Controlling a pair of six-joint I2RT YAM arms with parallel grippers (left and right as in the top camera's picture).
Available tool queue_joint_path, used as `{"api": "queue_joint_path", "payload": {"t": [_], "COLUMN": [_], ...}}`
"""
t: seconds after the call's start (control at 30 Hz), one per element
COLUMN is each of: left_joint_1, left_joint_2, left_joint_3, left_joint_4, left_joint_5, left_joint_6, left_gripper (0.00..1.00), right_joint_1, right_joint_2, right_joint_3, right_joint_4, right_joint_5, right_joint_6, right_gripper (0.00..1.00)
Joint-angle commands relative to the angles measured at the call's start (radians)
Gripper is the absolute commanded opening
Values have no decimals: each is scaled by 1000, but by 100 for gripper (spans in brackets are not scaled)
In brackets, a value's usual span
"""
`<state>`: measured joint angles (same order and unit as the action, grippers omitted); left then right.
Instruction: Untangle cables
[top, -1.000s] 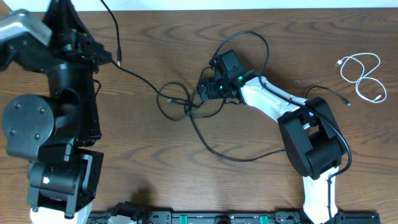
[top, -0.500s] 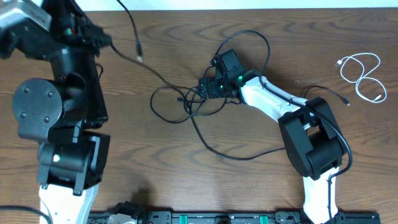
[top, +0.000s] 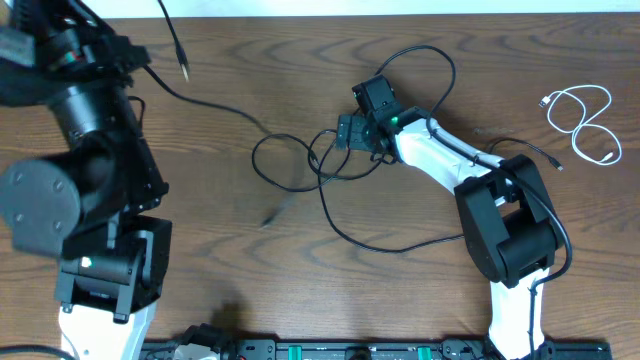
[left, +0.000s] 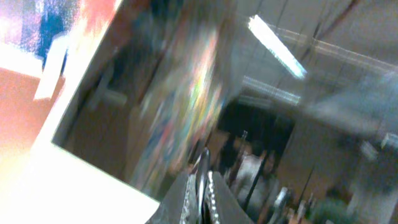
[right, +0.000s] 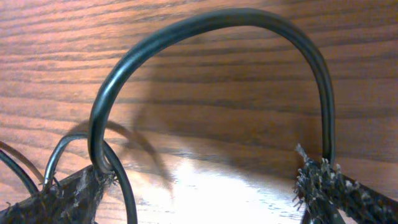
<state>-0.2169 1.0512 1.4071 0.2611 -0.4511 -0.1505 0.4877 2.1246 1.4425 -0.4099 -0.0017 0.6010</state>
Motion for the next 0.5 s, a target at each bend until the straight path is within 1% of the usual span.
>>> {"api": "queue_joint_path", "payload": {"t": [0.0,0.17,0.3,0.47], "left_joint_1": [5,4,4,4], "left_joint_2": [17,68,112,175], "left_joint_3": [15,15,15,15], "left_joint_4": [-93,-246,-388,-594], "left_joint_5": [-10,-10,-10,-8], "left_joint_6": [19,19,9,-117], "left_gripper": [7,7,7,7], "right_joint_1": [-19,-40,-50,-48], "right_joint_2": [43,43,43,43], "right_joint_3": [-34,-34,-34,-34], "right_joint_4": [-22,43,56,56], "right_joint_5": [35,129,138,140], "right_joint_6": [83,97,93,82], "right_gripper": [99,99,99,99]}}
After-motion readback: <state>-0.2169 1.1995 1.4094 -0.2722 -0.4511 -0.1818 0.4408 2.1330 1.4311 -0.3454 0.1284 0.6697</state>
